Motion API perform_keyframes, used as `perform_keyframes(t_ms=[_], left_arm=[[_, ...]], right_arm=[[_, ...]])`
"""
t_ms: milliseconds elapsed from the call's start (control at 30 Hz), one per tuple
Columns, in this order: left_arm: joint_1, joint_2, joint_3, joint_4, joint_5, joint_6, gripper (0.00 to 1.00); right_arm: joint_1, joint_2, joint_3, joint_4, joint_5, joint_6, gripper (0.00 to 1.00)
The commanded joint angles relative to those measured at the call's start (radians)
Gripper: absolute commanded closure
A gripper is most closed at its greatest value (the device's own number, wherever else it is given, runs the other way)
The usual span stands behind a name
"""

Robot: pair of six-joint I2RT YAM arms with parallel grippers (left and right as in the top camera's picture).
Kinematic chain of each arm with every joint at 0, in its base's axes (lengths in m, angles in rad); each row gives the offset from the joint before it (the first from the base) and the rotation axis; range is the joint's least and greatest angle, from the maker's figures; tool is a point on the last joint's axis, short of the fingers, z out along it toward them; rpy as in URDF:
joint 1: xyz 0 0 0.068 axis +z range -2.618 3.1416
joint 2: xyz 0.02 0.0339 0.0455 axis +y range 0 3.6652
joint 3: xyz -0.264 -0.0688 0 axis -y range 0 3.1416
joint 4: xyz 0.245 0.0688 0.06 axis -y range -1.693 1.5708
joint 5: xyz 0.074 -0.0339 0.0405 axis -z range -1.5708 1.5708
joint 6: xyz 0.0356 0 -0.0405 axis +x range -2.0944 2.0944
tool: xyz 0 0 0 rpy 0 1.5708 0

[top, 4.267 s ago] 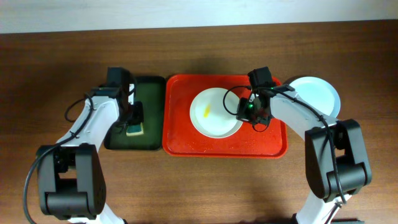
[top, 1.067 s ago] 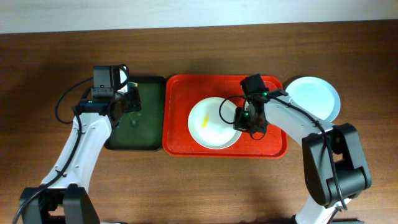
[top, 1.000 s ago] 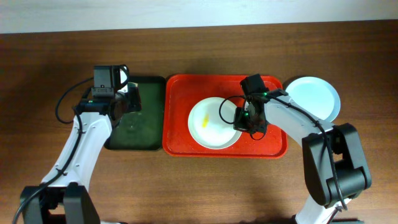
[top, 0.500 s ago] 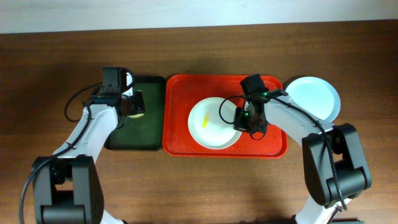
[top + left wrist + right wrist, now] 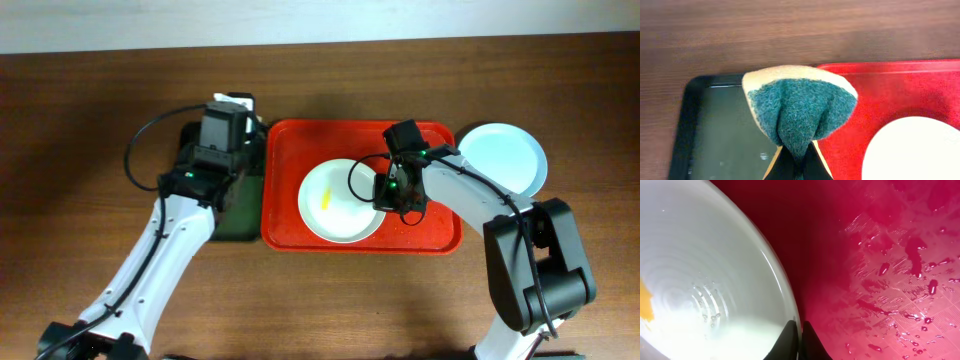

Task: Clean dirty plates on tray and stack at the side
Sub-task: 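Scrub the white plate with the sponge while the right gripper holds it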

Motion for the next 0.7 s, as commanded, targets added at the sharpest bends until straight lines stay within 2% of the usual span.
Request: perform_keyframes(t_ms=[0,67,200,467,600,667], left_arm=[[-0.078,-0.004,0.03,-0.031,0.16,-0.039,1.0],[-0.136,0.014,0.03,-0.078,0.167,-0.111,1.0],[-0.219,0.073,0.03,-0.09,0.202,-0.13,1.0],[-0.203,0.191,0.03,-0.072,0.185,-0.155,1.0],[-0.134,0.191,0.061,-0.164,0.223,-0.185,1.0],[-0.105,0.192,0.153,-0.28,0.246,-0.164,1.0]], right_arm=[[0.02,0.024,-0.03,-0.007,-0.001,-0.016,0.96],[0.02,0.024,-0.03,-0.007,-0.001,-0.016,0.96],[0.02,0.024,-0.03,0.0,-0.02,-0.004,0.96],[0.035,0.024,-0.04,0.038,-0.139,0.085,0.96],[0.079,0.024,-0.046,0.068,-0.125,0.081,0.96],[0.085,0.024,-0.046,0.072,-0.112,0.081,0.96]])
